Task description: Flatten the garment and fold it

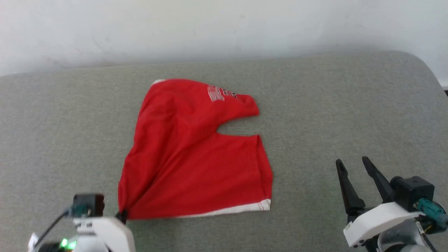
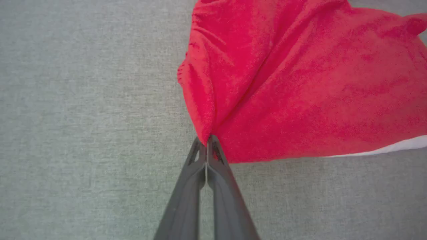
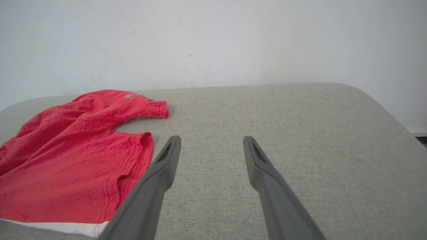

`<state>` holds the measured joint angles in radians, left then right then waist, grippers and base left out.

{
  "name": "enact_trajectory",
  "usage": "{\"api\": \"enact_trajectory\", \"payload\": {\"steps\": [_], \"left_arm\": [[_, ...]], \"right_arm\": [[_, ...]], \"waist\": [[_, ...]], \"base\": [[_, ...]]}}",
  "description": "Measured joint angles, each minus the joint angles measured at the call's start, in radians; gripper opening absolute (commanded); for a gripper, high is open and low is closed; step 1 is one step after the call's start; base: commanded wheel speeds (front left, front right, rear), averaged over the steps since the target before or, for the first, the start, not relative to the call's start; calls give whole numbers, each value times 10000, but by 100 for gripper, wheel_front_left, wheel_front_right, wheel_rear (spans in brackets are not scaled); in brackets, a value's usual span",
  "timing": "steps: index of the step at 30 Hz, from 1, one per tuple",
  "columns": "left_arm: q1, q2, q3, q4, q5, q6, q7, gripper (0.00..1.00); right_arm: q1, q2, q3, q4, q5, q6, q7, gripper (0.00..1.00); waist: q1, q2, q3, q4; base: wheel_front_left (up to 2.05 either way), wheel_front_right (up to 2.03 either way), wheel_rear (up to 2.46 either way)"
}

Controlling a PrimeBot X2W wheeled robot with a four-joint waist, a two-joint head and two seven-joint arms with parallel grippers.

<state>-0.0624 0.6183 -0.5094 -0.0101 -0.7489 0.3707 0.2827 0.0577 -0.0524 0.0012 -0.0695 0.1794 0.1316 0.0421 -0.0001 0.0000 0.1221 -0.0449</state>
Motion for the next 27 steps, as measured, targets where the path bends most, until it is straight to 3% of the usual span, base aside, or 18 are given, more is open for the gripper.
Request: {"api": "enact_trajectory", "payload": {"steps": [6, 7, 8, 9, 12, 15, 20, 27], "left_arm": [[1802, 435, 236, -1994, -31, 1292, 174, 0], [1979, 464, 263, -2226, -92, 1354, 188, 73], [2072, 453, 297, -2401, -117, 1421, 136, 73], [2073, 472, 336, -2493, -77, 1423, 67, 100], [1770, 504, 468, -2717, 2, 1394, -113, 100], [894, 585, 477, -2759, 234, 1024, -142, 100], [-1070, 558, -38, -2021, 290, -203, 464, 100], [-3105, 107, -844, 416, 94, -1812, 1666, 100]], "right_arm": [[110, 2, -38, -75, 10, 0, 6, 100], [116, 0, -65, -111, 10, 0, 10, 100], [125, 2, -105, -148, 8, 0, 10, 100], [132, -2, -111, -173, 8, 0, 13, 100], [148, 0, -123, -219, 2, 0, 31, 100], [147, 0, -125, -280, -23, 0, 104, 100], [121, 2, -13, -376, -59, 0, 190, 100], [-97, 6, 132, -362, -117, 0, 199, 100]], "waist": [[0, 0, -145, 286], [0, 0, -151, 323], [-1, 0, -145, 362], [0, 0, -133, 395], [0, 0, -83, 456], [0, 0, -44, 475], [0, 0, 122, 390], [1, 0, 449, 5]], "base": [[0, 0, 0], [0, 0, 0], [0, 0, 0], [0, 0, 0], [0, 0, 0], [0, 0, 0], [0, 0, 0], [0, 0, 0]]}}
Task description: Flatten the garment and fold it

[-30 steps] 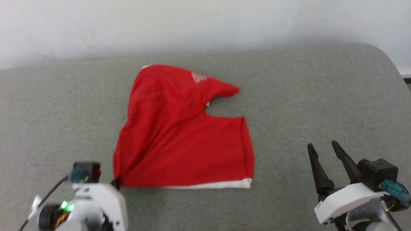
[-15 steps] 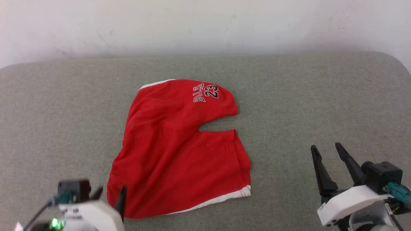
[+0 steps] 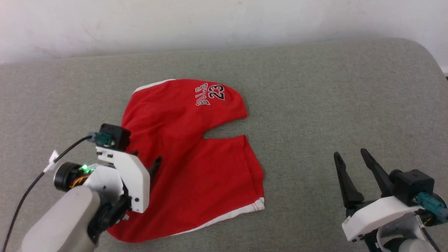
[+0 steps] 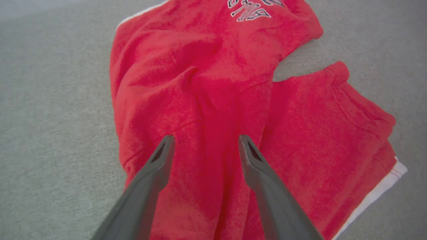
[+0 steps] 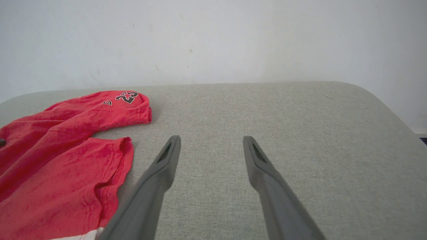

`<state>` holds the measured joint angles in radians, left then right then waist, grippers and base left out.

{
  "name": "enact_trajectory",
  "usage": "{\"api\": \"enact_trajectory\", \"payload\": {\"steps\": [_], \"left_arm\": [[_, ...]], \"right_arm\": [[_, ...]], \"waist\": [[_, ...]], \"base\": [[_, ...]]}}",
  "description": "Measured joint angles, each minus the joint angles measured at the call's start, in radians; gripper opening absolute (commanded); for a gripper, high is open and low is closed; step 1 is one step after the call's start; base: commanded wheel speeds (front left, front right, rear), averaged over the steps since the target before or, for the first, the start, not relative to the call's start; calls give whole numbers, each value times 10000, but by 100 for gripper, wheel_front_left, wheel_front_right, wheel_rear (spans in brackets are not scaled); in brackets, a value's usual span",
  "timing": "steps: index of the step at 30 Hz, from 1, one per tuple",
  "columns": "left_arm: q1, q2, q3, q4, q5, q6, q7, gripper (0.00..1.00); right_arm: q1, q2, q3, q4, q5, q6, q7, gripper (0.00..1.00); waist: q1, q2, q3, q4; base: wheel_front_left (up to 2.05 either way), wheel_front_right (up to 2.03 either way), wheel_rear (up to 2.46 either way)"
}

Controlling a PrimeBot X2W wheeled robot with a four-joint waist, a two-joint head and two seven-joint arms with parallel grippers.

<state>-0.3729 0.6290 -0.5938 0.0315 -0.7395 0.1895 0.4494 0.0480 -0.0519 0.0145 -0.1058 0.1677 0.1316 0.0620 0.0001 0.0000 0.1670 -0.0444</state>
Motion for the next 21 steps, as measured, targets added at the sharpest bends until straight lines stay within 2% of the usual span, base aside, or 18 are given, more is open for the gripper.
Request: {"api": "enact_trajectory", "payload": {"steps": [2, 3, 5, 6, 8, 10, 13, 15, 21], "left_arm": [[-369, -226, -190, 604, -107, -372, 209, 100], [-525, -278, -307, 911, -104, -566, 351, 91], [-761, -391, -460, 1521, -165, -872, 537, 48], [-866, -439, -531, 1783, -230, -1047, 642, 41], [-1069, -535, -686, 2286, -265, -1294, 890, 15], [-1325, -577, -805, 2658, -291, -1534, 1143, 0], [-1647, -606, -926, 3043, -464, -1868, 1524, 0], [-1788, -619, -905, 3127, -483, -1983, 1409, 0], [-2734, -1126, -477, 3344, -240, -1833, 132, 0]], "right_arm": [[-41, -2, -40, 42, 19, 0, -17, 100], [-52, -6, -27, 75, 29, 0, -23, 100], [-74, -4, 27, 153, 77, 0, -48, 100], [-83, -2, 44, 180, 86, 0, -58, 100], [-105, -4, 79, 238, 86, 0, -100, 100], [-192, -4, 96, 282, 86, 0, -109, 100], [-272, -6, 113, 345, 88, 0, -173, 100], [-285, -4, 119, 407, 102, 0, -198, 100], [-398, -6, 121, 454, 109, 0, -219, 100]], "waist": [[0, 0, 114, -116], [1, 0, 169, -173], [1, 0, 264, -298], [0, 0, 310, -354], [1, 0, 392, -462], [0, 0, 461, -554], [-1, 0, 529, -665], [0, 0, 554, -711], [0, 0, 601, -734]], "base": [[0, 0, 0], [0, 0, 0], [0, 0, 0], [0, 0, 0], [0, 0, 0], [0, 0, 0], [0, 0, 0], [0, 0, 0], [0, 0, 0]]}}
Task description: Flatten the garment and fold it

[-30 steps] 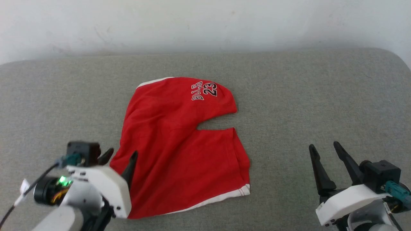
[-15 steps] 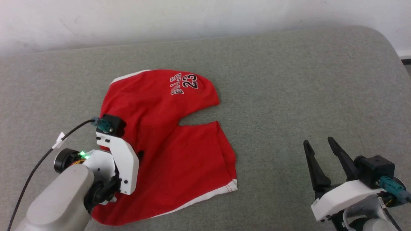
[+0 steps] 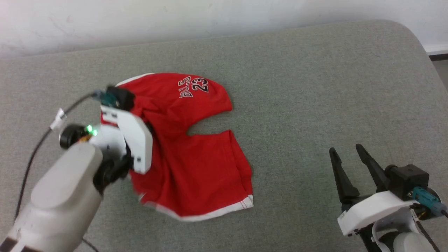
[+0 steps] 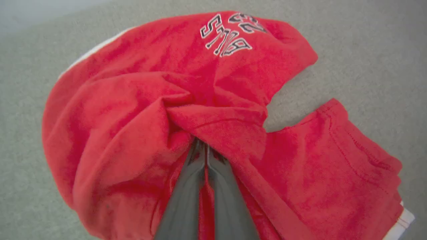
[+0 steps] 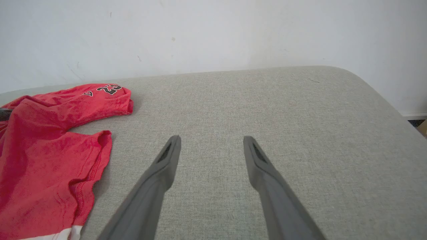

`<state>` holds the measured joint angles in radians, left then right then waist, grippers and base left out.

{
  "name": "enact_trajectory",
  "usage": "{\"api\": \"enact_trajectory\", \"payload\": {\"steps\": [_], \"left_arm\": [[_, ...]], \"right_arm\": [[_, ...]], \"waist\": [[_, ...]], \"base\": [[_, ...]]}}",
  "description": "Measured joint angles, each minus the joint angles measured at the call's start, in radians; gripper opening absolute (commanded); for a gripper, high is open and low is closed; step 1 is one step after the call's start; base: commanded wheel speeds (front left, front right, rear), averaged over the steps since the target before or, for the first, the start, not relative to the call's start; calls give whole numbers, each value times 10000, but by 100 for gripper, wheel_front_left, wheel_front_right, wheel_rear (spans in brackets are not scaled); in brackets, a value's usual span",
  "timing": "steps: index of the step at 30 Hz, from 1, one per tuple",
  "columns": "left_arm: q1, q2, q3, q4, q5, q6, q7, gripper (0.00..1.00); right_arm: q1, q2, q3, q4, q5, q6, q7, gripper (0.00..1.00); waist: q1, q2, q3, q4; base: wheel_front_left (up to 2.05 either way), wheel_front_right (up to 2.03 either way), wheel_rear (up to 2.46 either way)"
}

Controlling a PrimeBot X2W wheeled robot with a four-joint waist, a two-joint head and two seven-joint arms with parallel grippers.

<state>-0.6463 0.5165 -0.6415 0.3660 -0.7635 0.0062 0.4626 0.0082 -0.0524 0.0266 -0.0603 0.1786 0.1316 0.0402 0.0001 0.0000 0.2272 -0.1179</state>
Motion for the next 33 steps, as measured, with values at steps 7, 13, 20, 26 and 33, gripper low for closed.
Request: {"api": "enact_trajectory", "payload": {"steps": [7, 13, 20, 26, 33], "left_arm": [[-1018, -566, 234, 1557, 213, 67, -878, 0], [-1121, -982, 305, 2721, 161, -73, -1778, 65], [-751, -1103, 903, 2270, 77, 305, -3509, 100], [1034, -890, 1118, 355, -71, 1141, -3935, 100], [2892, -10, 803, -1797, -380, 1845, -2481, 100]], "right_arm": [[-321, 2, 182, 75, 6, 0, -75, 100], [-344, 0, 113, 221, 82, 0, -182, 100], [-227, 0, -6, 276, 105, 0, -186, 100], [-106, 2, -63, 203, 100, 0, -136, 100], [-19, 0, -52, 105, 84, 0, 12, 100]], "waist": [[1, 0, 220, -181], [0, 0, 252, -353], [0, 0, 74, -161], [-2, 0, -237, 256], [-3, 0, -540, 573]], "base": [[0, 0, 0], [0, 0, 0], [0, 0, 0], [0, 0, 0], [0, 0, 0]]}}
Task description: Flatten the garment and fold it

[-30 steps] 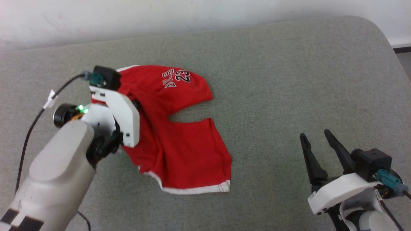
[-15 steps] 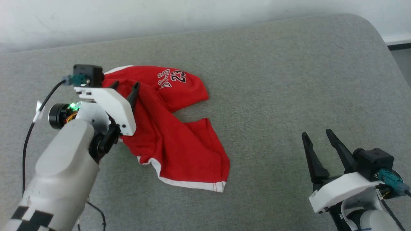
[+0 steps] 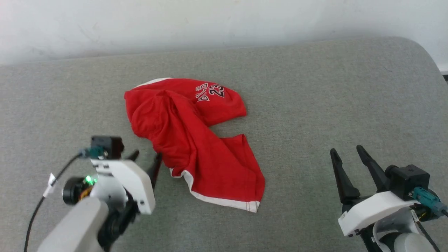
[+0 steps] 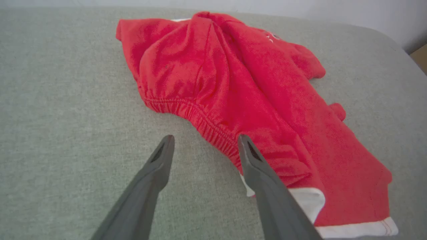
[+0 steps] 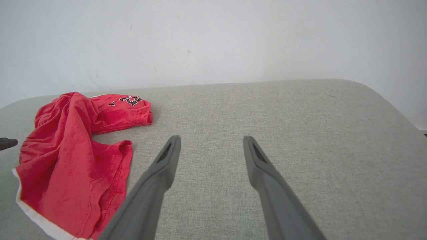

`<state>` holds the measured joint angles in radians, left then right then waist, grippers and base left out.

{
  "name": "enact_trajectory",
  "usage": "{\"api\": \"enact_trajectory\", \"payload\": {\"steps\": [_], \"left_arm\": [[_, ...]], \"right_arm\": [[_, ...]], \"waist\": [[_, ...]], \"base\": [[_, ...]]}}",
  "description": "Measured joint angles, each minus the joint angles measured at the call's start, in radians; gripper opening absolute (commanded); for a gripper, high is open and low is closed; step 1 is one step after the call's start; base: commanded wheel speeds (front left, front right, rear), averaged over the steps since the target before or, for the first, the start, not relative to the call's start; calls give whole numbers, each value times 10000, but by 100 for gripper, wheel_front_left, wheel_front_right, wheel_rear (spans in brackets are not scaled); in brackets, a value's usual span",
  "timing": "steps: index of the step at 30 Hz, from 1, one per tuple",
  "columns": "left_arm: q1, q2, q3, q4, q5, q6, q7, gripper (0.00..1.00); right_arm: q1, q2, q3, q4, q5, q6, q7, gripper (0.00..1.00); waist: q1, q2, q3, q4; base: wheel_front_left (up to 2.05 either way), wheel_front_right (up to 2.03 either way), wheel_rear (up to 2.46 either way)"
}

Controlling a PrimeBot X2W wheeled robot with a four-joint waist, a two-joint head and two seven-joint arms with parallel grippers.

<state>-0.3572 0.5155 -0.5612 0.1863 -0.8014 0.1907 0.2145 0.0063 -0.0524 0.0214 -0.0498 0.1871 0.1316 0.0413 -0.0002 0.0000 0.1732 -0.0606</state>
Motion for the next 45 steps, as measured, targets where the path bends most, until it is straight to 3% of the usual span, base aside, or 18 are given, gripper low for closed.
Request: {"api": "enact_trajectory", "payload": {"steps": [7, 15, 16, 18, 22, 25, 31, 35, 38, 42, 43, 44, 45], "left_arm": [[345, 86, -520, -573, 10, 173, 888, 100], [-418, -54, -1239, 462, 180, -48, 2054, 100], [-523, -77, -1267, 537, 146, -109, 2186, 50], [-641, -73, -1325, 694, 107, -155, 2359, 0], [-634, -48, -1325, 673, 19, -314, 2366, 0], [-303, 268, -1143, 104, 38, -46, 2042, 0], [1208, 1860, -121, -2027, 86, 1436, 1707, 0], [2649, 2389, 456, -2936, -213, 2372, 1513, 0], [3498, 2376, 713, -3009, -654, 2606, 1262, 0], [3933, 1904, 871, -2660, -1032, 2573, 736, 0], [3946, 1781, 895, -2546, -1080, 2497, 589, 79], [3949, 1664, 928, -2458, -1099, 2441, 405, 100], [3949, 1538, 972, -2401, -1112, 2399, 198, 100]], "right_arm": [[-12, 2, 146, -6, -2, 0, 82, 100], [-24, 0, 209, 82, -10, 0, 96, 100], [-23, 2, 203, 104, 0, 0, 81, 100], [-23, 2, 182, 136, 36, 0, 19, 100], [-13, 0, 115, 224, 75, 0, 2, 100], [18, -4, 10, 265, 79, 0, -25, 100], [267, -2, -127, 238, 75, 0, -63, 100], [361, 2, -132, 180, 63, 0, -48, 100], [372, 0, -123, 136, 56, 0, 29, 100], [377, 2, -54, 86, -19, 0, 117, 100], [379, 2, -23, 79, -25, 0, 132, 100], [387, 2, 8, 54, -29, 0, 178, 100], [407, 0, 42, 35, -33, 0, 203, 100]], "waist": [[2, 0, 33, -109], [0, 0, 217, -565], [0, 0, 231, -629], [1, 0, 252, -736], [2, 0, 206, -797], [3, 0, 100, -711], [2, 0, -148, -329], [2, 0, -296, -17], [1, 0, -387, 179], [2, 0, -492, 335], [2, 0, -524, 347], [2, 0, -556, 356], [2, 0, -593, 362]], "base": [[0, 0, 0], [0, 0, 0], [0, 0, 0], [0, 0, 0], [0, 0, 0], [0, 0, 0], [0, 0, 0], [0, 0, 0], [0, 0, 0], [0, 0, 0], [0, 0, 0], [0, 0, 0], [0, 0, 0]]}}
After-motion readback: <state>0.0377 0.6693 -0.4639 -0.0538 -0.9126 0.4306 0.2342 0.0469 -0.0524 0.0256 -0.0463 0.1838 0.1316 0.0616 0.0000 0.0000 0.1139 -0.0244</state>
